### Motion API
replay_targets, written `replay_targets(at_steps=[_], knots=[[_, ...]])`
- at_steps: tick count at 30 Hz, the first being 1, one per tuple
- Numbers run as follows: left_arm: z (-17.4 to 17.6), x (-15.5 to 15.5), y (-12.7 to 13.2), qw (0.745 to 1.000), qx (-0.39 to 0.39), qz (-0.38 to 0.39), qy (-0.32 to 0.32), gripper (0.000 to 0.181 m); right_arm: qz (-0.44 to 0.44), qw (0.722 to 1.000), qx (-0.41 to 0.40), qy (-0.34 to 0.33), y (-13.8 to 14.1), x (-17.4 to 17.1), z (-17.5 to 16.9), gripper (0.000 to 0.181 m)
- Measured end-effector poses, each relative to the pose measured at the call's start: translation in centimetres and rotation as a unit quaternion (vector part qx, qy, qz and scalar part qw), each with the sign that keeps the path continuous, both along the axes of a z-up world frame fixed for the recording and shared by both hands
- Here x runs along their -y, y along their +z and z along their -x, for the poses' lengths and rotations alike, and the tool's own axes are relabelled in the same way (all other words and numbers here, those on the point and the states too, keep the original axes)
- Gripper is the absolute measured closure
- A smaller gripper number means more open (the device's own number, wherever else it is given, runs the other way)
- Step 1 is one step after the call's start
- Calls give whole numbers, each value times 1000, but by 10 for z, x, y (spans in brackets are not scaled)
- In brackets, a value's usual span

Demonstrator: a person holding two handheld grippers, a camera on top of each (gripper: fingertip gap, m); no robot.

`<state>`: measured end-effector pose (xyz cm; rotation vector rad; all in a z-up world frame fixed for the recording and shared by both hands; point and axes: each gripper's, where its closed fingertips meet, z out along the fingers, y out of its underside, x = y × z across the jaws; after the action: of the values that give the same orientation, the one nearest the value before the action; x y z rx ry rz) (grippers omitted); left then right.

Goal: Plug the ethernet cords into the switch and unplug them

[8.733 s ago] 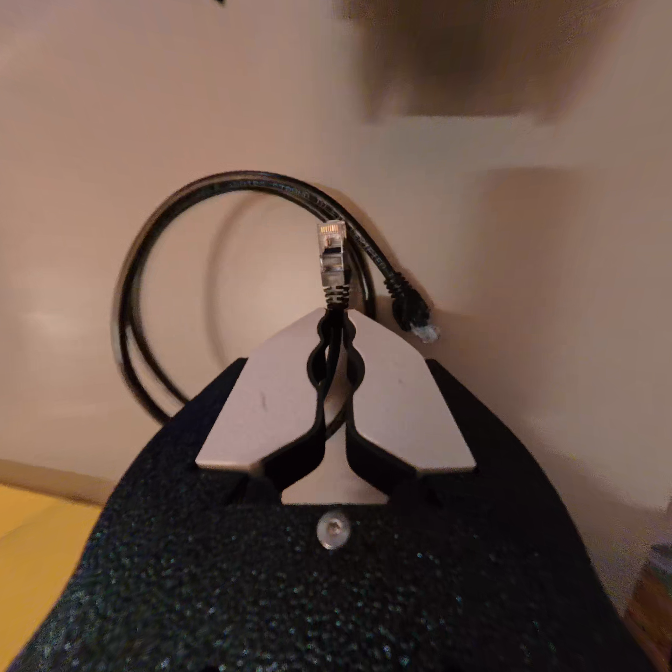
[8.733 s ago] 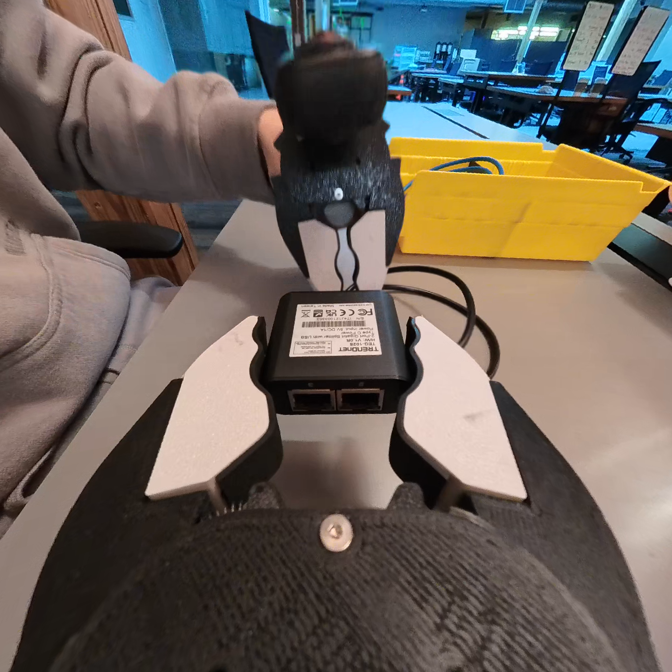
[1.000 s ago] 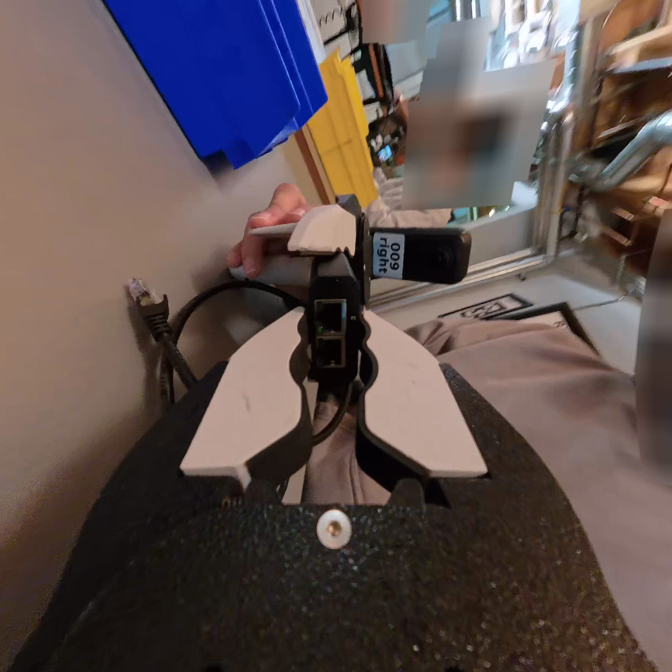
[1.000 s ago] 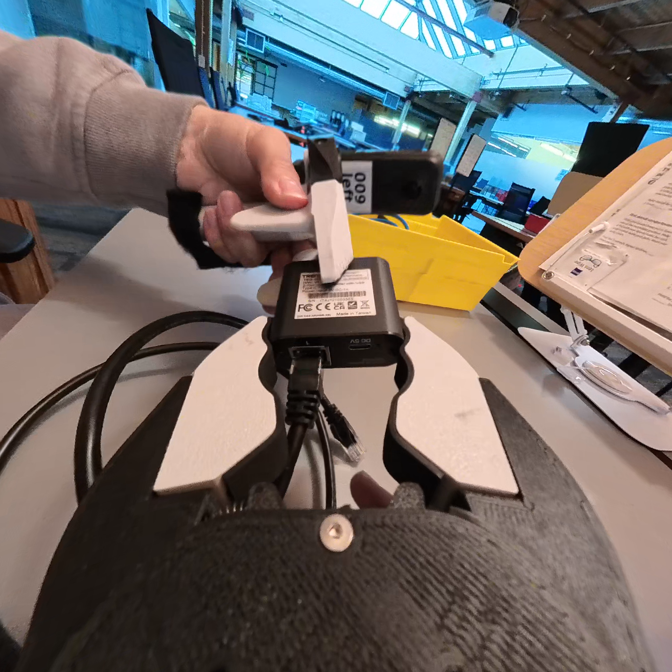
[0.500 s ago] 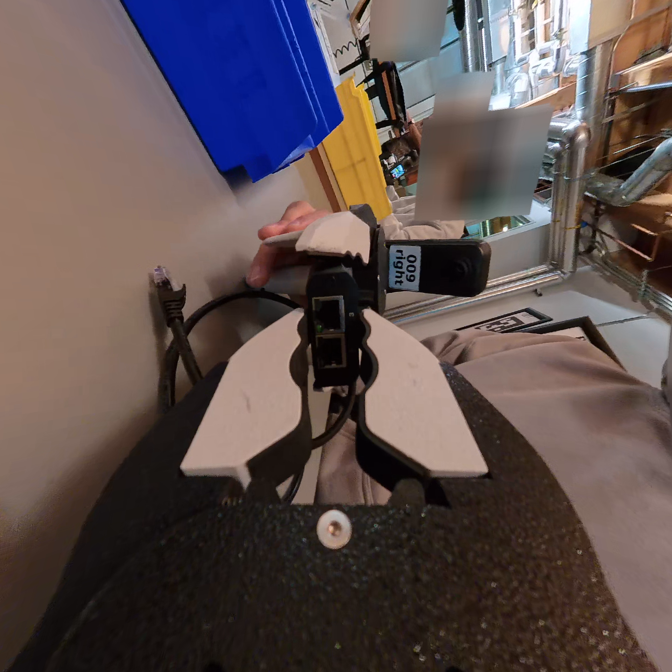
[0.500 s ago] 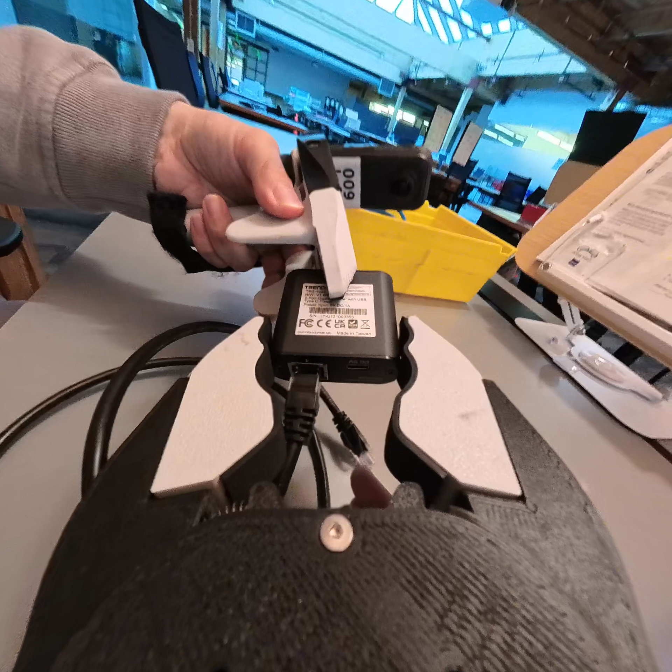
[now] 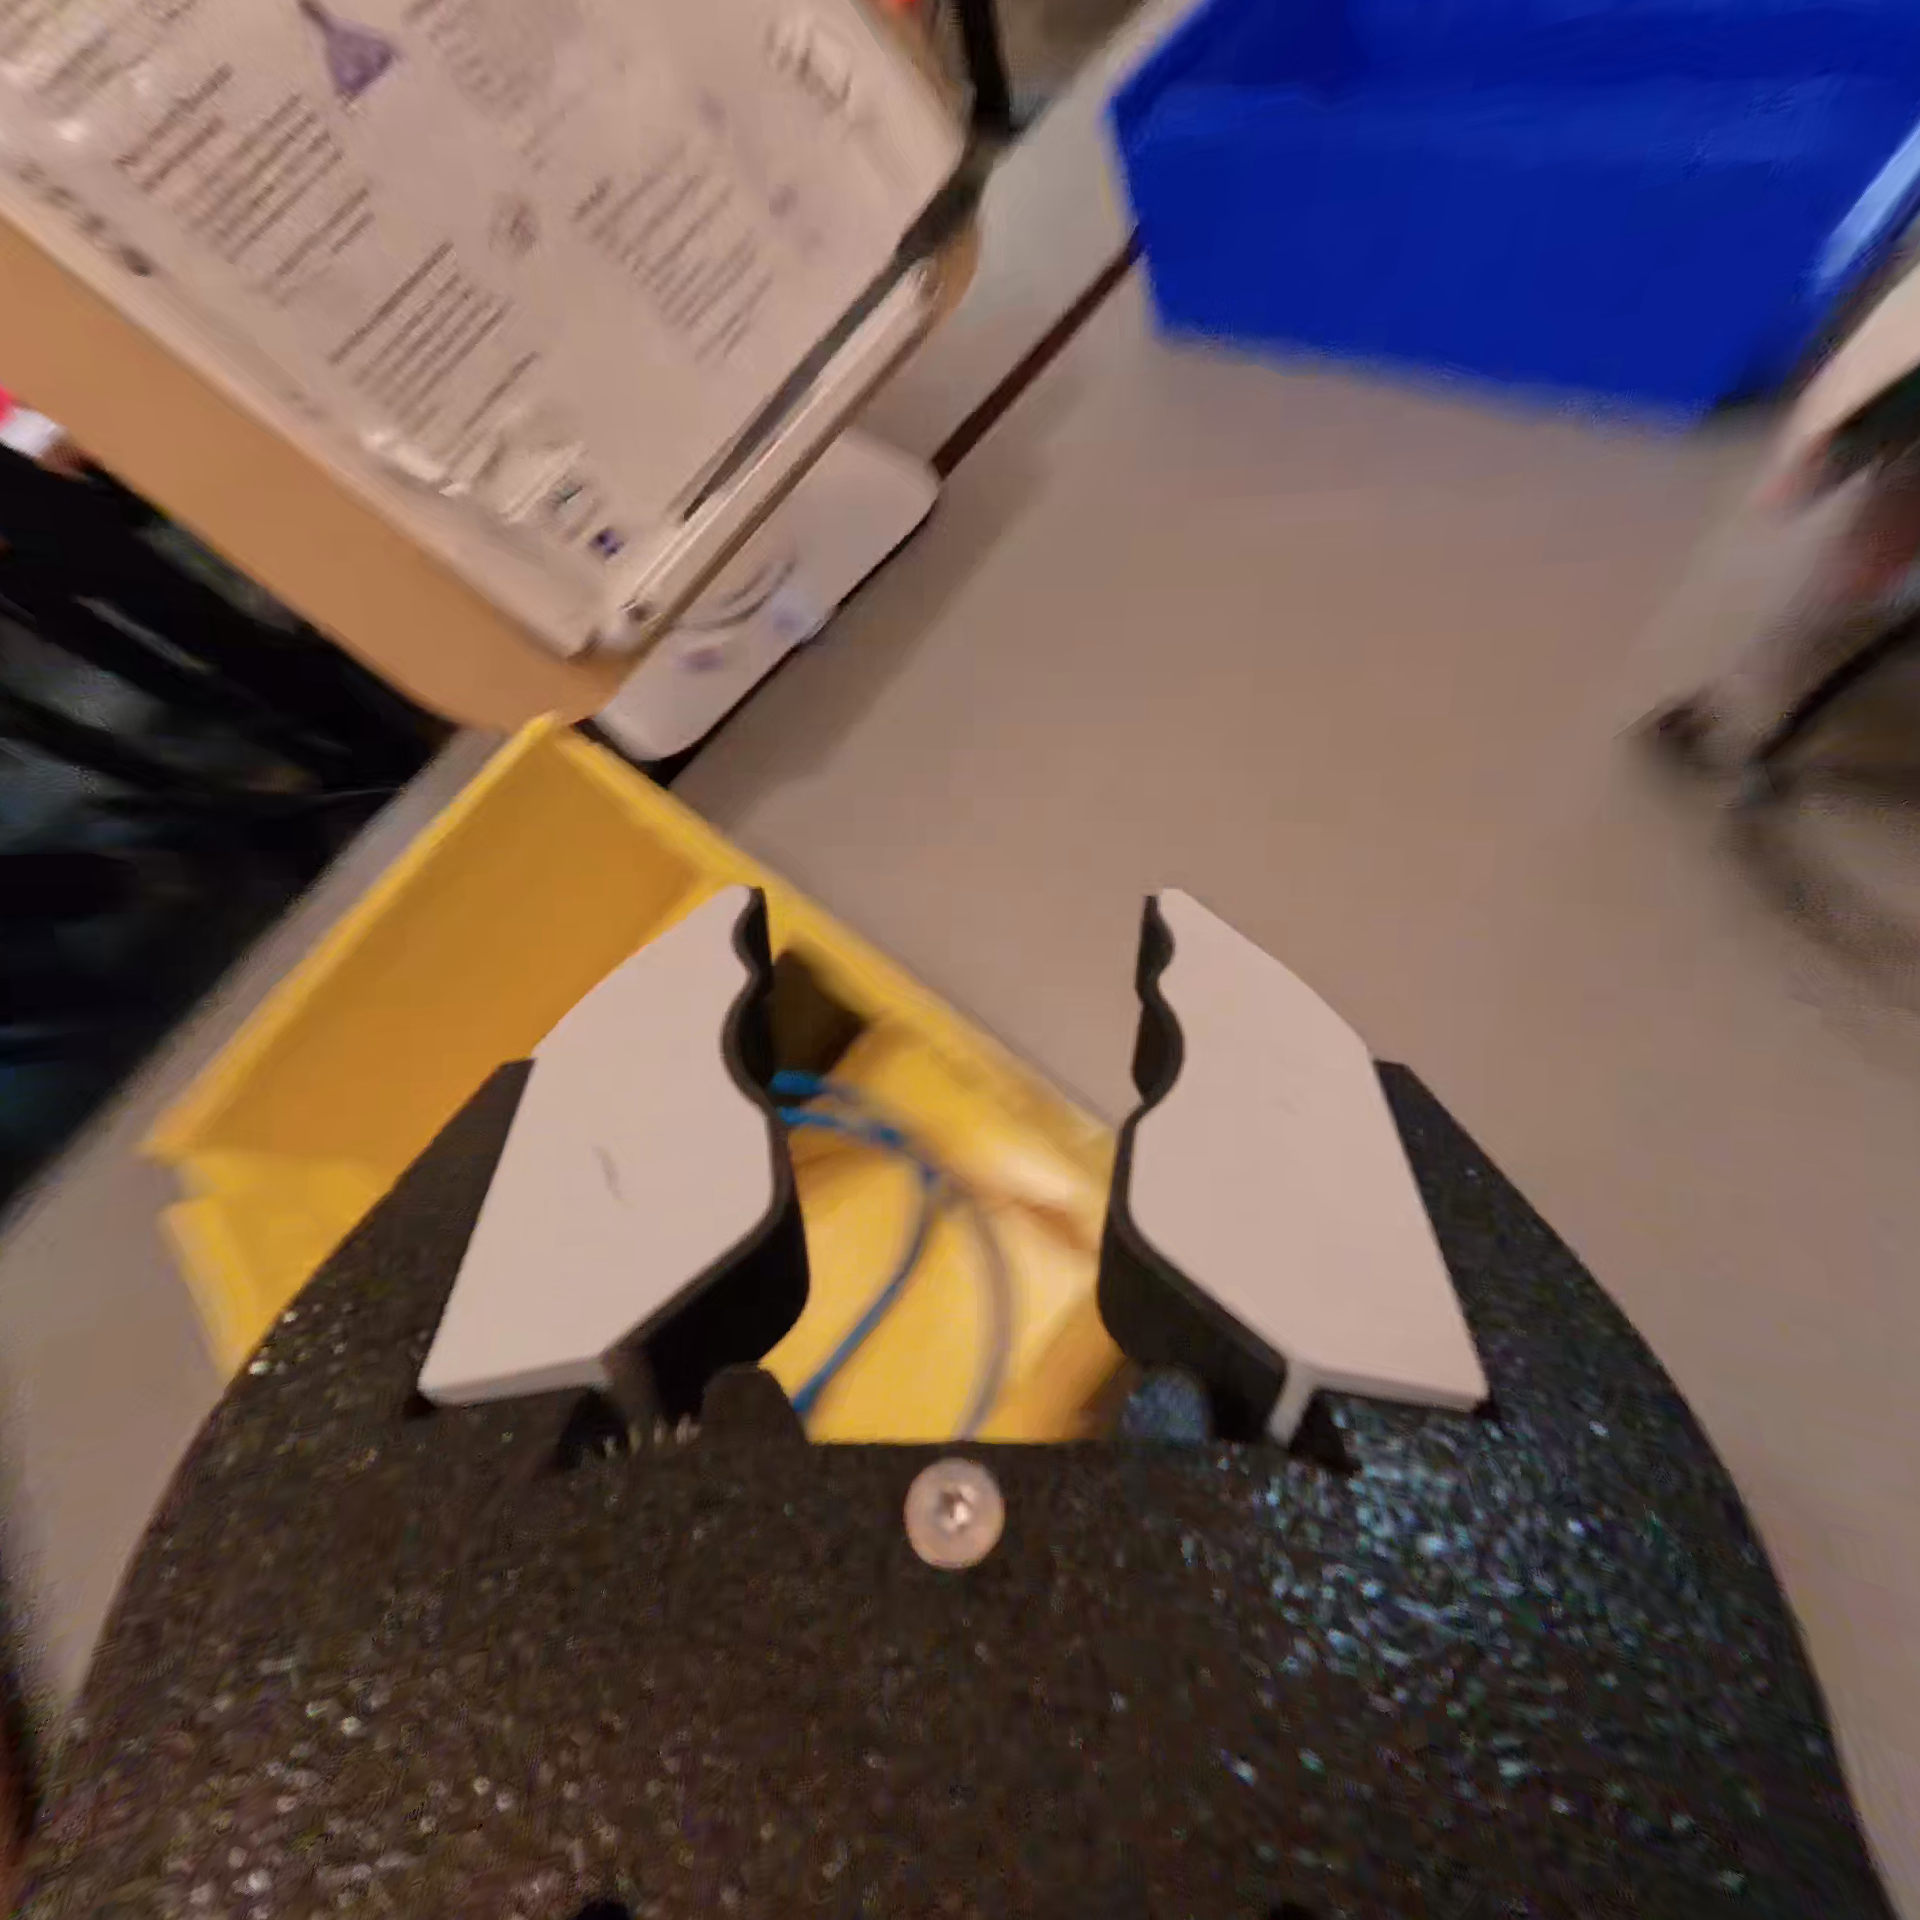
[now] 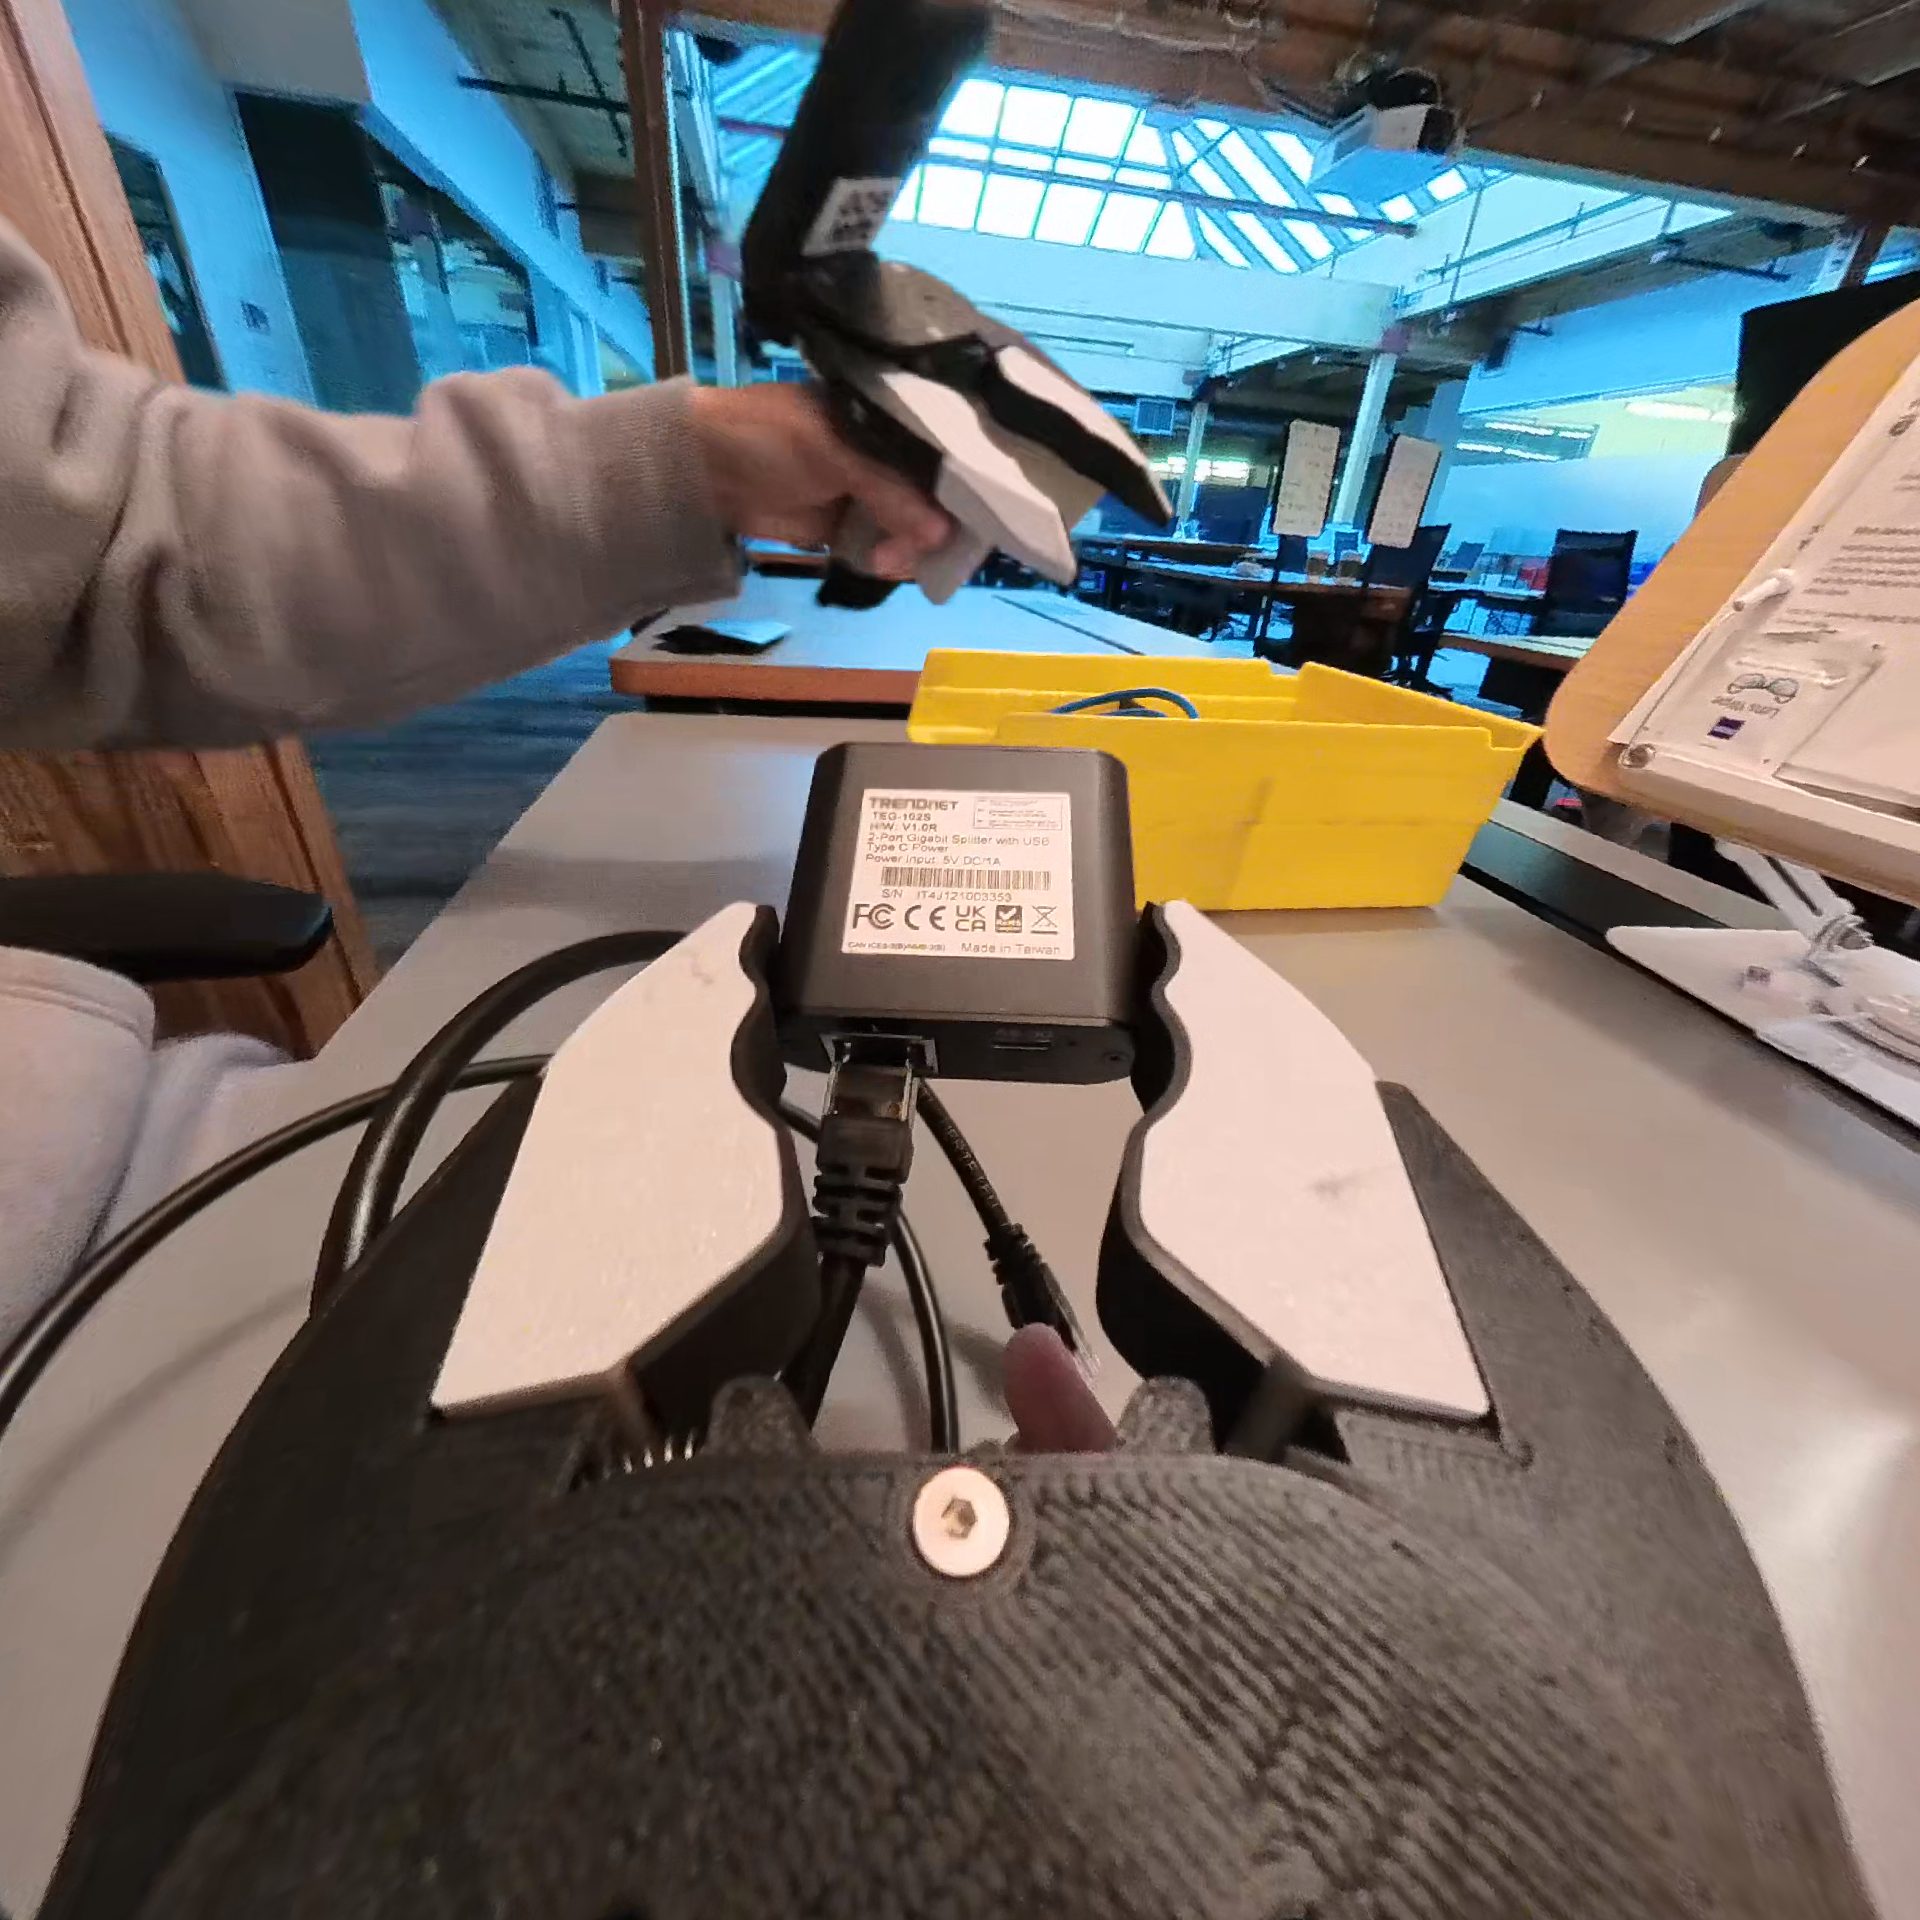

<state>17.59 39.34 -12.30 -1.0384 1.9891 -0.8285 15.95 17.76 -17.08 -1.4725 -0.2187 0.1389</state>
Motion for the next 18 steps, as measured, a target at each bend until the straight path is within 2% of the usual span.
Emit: replay_targets(at_steps=[3,6,8,10,13,15,18], knots=[[-12,-58,-26,989,-36,-144,-25,105,7,1000,10,-4,-2,-2,1,115],[-24,-108,-58,949,-89,-302,-29,104,5,1000,5,-5,-2,-2,0,115],[-31,-129,-80,920,-121,-372,-32,108,1,1000,-2,-9,0,-1,-3,115],[-36,-140,-97,902,-137,-409,-34,118,-4,1000,-6,-11,1,0,-4,115],[-48,-151,-98,896,-119,-428,0,157,-8,1000,-7,-11,2,1,-4,115],[-46,-151,-97,901,-127,-415,7,162,-7,1000,-4,-10,2,1,-3,115],[-40,-158,-83,899,-127,-418,20,165,-4,1000,-3,-7,1,0,-3,115]])
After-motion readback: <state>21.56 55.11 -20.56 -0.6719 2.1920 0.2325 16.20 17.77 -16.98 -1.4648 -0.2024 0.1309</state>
